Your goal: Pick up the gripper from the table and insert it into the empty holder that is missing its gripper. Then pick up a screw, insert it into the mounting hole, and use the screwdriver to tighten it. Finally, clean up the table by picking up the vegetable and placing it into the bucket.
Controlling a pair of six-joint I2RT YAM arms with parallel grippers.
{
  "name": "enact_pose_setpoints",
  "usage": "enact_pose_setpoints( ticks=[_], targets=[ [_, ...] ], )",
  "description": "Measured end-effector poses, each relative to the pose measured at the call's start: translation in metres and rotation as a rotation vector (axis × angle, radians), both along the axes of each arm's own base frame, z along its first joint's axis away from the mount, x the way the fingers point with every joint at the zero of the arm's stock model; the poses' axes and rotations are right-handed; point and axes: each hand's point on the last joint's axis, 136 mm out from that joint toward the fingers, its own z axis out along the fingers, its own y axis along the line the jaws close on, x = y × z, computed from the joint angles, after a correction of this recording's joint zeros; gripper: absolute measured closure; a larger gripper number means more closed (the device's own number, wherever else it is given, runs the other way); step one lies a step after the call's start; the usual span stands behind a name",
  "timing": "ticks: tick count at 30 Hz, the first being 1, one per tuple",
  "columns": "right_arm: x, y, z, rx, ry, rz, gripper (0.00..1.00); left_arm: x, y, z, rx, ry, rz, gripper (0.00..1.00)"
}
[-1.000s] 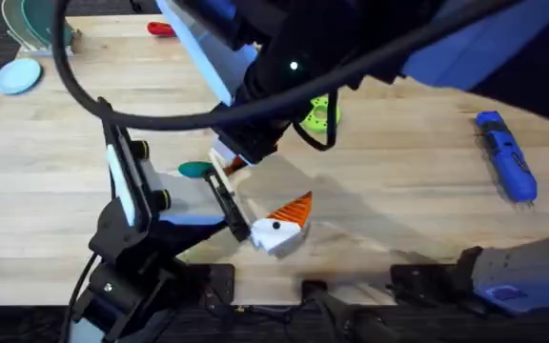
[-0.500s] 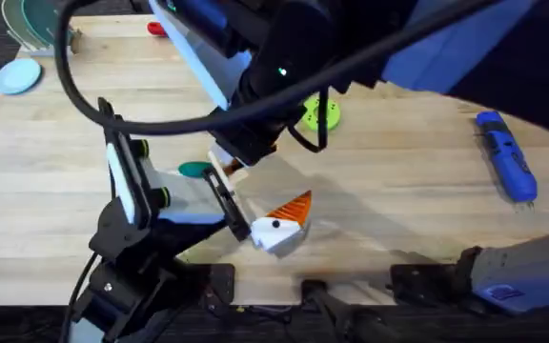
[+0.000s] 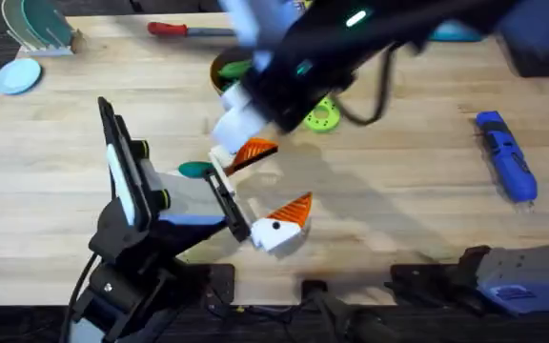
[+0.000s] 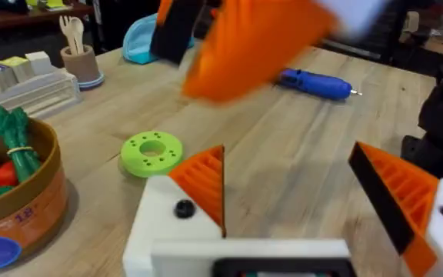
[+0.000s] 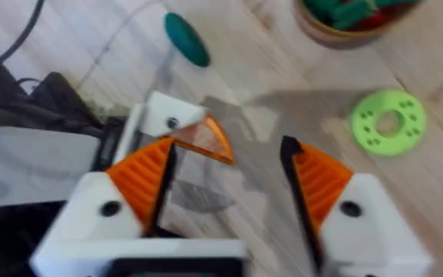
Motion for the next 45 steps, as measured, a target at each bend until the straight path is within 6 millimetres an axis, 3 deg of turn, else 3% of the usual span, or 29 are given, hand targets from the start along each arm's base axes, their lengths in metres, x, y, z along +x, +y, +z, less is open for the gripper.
enact_pose_setpoints(
  ticks=[1, 2, 4, 7, 13, 20, 30, 33, 38, 41, 45],
  targets=[
    [0.004, -0.009, 0.005, 0.005, -0.004, -0.023, 0.177, 0.0, 0.0, 0.0, 0.0, 0.0, 0.0, 0.008],
    [0.008, -0.019, 0.01, 0.006, -0.006, -0.047, 0.083, 0.0, 0.0, 0.0, 0.0, -0.001, -0.001, 0.008],
    [0.015, -0.041, 0.016, 0.0, -0.003, -0.096, 0.014, 0.0, 0.0, 0.0, 0.0, -0.001, -0.001, 0.008],
    [0.02, -0.071, 0.02, -0.023, 0.011, -0.157, 0.009, 0.0, 0.0, 0.0, 0.001, -0.001, -0.001, 0.008],
    [0.02, -0.105, 0.036, 0.015, -0.045, -0.212, 0.007, 0.0, 0.0, 0.0, 0.002, -0.003, -0.001, 0.008],
    [-0.013, -0.156, 0.033, 0.073, -0.087, -0.286, 0.007, -0.001, 0.0, 0.0, 0.002, -0.003, -0.005, 0.008],
    [-0.063, -0.204, 0.005, 0.145, -0.099, -0.373, 0.007, -0.001, -0.001, 0.0, 0.002, -0.003, -0.008, 0.008],
    [-0.072, -0.212, -0.002, 0.18, -0.111, -0.4, 0.007, -0.001, -0.001, 0.0, 0.001, -0.003, -0.008, 0.008],
    [-0.071, -0.21, -0.023, 0.204, -0.086, -0.394, 0.008, -0.001, -0.001, 0.0, 0.001, -0.003, -0.009, 0.008],
    [-0.075, -0.192, -0.027, 0.256, -0.084, -0.247, 0.009, -0.001, -0.001, 0.0, 0.001, -0.003, -0.008, 0.007],
    [-0.092, -0.167, -0.016, 0.347, -0.13, 0.029, 0.009, -0.001, -0.001, 0.0, 0.001, -0.003, -0.009, 0.007]
  ],
)
